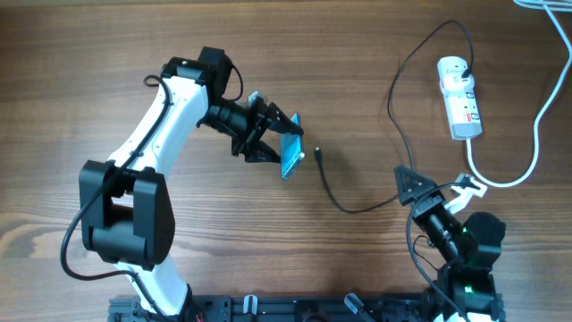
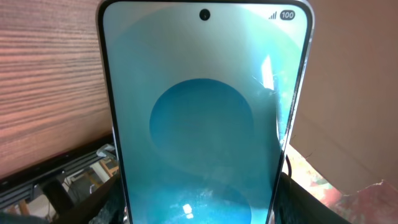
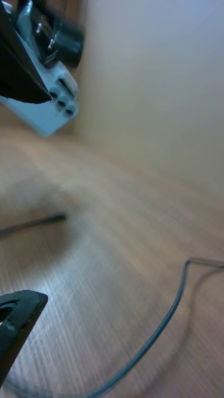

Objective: Plug charger to phone and switch on socket

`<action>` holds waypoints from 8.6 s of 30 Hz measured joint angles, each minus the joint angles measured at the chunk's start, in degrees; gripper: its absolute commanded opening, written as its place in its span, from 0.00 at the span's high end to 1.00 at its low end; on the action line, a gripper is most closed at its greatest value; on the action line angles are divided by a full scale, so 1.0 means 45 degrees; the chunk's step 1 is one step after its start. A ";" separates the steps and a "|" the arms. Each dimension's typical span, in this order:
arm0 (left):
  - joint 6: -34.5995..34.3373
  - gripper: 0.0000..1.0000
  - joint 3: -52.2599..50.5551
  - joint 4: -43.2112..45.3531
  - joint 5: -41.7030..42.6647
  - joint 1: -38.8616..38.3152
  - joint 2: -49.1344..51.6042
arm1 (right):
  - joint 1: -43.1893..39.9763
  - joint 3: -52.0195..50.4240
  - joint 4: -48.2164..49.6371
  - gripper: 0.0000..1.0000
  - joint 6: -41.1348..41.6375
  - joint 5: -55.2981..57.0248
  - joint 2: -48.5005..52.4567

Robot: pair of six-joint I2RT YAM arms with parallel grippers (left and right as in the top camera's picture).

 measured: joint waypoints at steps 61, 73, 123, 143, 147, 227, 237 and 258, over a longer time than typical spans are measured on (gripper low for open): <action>-0.2919 0.45 0.0189 0.3434 -0.2404 0.0024 0.0000 | 1.1837 0.7611 0.4818 0.95 -0.1797 0.8869 1.3449; -0.1447 0.00 0.0316 0.4401 -0.1695 0.1049 -0.0005 | 1.0360 0.7611 0.4294 0.95 0.0306 0.8063 1.3153; -1.1220 0.96 -0.4843 1.0958 -0.7150 -0.0554 -0.4901 | 0.7815 0.7844 0.9525 0.46 1.3877 -0.1350 1.5135; -0.3235 0.96 -0.4818 0.8024 -0.3405 0.4274 -0.4867 | 0.8456 0.9539 -0.1783 0.26 -0.6873 0.7601 1.4965; -0.3196 0.96 -0.4818 0.8019 -0.3444 0.4250 -0.4867 | 0.9442 0.9539 -0.1719 0.41 -0.7728 0.8257 1.6266; -0.0729 0.96 -0.4847 1.4872 0.0724 0.4250 -0.4852 | 0.6523 1.3716 -0.9534 0.95 -1.1764 -0.3128 1.7962; -0.1885 0.96 -0.4852 1.8695 0.2725 0.3551 -0.4852 | 0.6586 1.3964 -0.5149 0.95 -1.2978 -1.2177 1.5824; -0.5367 0.96 -0.4891 2.1624 0.2215 0.3385 -0.4828 | 0.7208 1.3916 0.1511 0.96 -0.5440 -0.9311 1.5824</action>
